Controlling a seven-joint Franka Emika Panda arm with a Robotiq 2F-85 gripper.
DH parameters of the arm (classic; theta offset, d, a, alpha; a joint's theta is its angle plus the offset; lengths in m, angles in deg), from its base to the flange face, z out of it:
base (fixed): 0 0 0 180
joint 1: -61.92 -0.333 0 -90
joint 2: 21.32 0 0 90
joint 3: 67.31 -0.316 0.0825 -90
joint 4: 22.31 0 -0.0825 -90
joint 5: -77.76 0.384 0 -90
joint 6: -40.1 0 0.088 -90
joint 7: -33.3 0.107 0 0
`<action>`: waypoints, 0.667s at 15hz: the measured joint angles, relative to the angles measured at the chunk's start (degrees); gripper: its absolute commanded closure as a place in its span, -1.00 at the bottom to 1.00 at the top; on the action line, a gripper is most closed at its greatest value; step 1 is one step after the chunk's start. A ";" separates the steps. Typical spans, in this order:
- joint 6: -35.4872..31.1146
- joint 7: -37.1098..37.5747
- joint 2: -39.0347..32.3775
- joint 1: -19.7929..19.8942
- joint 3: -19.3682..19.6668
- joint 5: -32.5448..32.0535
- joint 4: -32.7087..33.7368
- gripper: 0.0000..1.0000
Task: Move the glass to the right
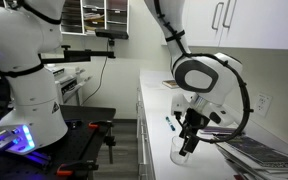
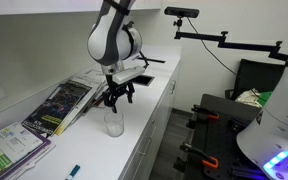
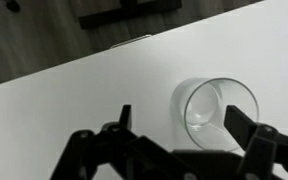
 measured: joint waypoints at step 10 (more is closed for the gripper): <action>-3.04 -2.27 -7.37 0.99 -1.66 0.13 5.39 0.02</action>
